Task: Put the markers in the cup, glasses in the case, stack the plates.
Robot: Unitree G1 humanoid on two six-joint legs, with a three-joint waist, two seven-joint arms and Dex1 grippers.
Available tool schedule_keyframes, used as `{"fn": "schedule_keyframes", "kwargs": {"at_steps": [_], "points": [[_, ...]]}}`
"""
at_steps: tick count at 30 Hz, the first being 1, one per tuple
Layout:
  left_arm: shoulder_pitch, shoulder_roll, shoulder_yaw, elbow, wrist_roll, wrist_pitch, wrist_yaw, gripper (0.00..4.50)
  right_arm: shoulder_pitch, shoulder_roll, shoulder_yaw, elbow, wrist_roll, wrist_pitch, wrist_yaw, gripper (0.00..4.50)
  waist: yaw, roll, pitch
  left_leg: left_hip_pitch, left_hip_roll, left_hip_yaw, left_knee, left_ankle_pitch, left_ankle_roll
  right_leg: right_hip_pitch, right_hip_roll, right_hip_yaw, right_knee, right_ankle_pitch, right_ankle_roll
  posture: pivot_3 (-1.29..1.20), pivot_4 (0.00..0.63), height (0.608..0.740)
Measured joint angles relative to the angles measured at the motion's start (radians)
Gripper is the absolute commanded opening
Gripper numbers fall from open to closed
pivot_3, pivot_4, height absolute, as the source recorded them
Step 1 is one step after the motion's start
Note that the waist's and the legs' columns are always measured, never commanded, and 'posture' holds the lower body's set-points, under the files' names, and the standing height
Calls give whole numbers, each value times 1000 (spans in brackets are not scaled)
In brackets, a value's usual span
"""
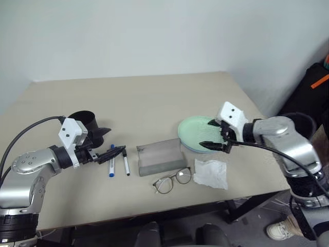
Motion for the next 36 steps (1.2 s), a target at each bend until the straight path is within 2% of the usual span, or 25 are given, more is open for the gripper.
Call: {"fn": "schedule_keyframes", "kwargs": {"at_steps": [4, 14, 27, 36], "points": [[-12, 0, -8, 11, 1, 0, -11, 4500, 117, -54, -14, -53, 71, 26, 15, 4447, -1, 0, 0, 0, 0, 0, 0, 0, 0, 0, 0, 1, 0, 0, 0, 0, 0, 740], [-49, 0, -39, 46, 14, -10, -32, 4500, 202, -46, 19, -68, 136, 18, -47, 4447, -1, -1, 0, 0, 0, 0, 1, 0, 0, 0, 0, 1, 0, 0, 0, 0, 0, 740], [-54, 0, -41, 49, 17, -10, -43, 4500, 246, -39, 168, 81, 51, -110, -128, 4447, -1, -1, 0, 0, 0, 0, 2, 0, 0, 0, 0, 1, 0, 0, 0, 0, 0, 740], [-52, 1, -41, 47, 16, -10, -67, 4500, 219, -7, 189, 148, 17, -149, -141, 4447, -1, -1, 0, 0, 0, 0, 2, 0, 0, 0, 0, 1, 0, 0, 0, 0, 0, 740]]}}
